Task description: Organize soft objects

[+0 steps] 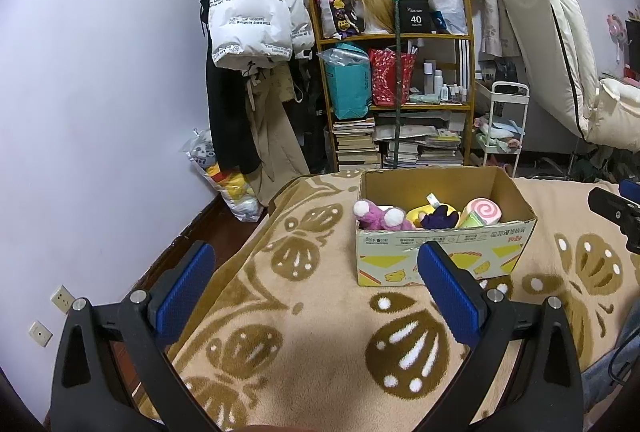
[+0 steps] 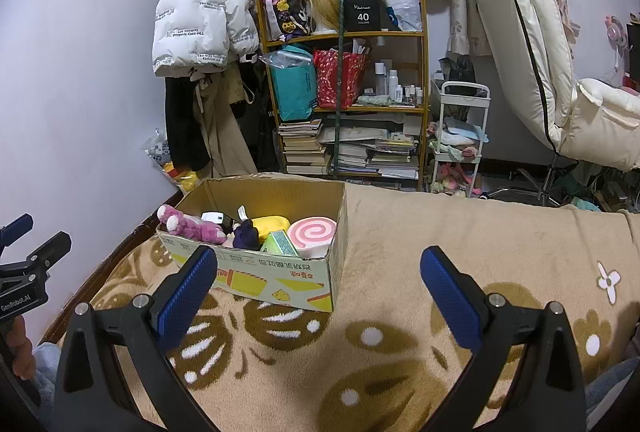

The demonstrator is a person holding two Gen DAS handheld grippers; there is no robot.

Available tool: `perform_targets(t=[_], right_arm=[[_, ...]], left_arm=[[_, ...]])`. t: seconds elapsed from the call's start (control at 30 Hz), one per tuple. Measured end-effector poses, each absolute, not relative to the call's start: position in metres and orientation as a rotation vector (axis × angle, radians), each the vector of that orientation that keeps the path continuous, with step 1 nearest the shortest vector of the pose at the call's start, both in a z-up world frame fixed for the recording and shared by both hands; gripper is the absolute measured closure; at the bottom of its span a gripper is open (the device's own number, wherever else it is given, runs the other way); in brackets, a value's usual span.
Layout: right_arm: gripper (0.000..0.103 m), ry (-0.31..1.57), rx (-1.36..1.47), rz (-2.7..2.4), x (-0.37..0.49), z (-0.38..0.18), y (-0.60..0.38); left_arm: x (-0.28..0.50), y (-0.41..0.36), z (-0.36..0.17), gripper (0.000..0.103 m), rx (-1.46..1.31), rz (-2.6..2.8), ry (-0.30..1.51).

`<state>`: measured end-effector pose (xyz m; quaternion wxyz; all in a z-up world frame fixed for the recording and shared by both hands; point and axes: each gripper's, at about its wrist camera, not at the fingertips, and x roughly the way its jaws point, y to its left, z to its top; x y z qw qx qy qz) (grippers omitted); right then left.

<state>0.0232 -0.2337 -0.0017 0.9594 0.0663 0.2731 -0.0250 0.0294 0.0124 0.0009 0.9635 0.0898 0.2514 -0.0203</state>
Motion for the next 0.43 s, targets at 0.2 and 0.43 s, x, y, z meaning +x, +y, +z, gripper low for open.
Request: perform_targets(t=[0.2,0.43], right_arm=[[0.0,0.554,0.132,-0.05,0.0233,-0.0018,-0.2335],[0.0,0.554,0.134,-0.049,0.023,-0.0022,-0.2331]], left_arm=[[0.0297,0.0113,0.0013,0.003,0.183,-0.042,0.509],[0.0296,0.0098,0.0015,0.003,0.181,-0.041,0.511]])
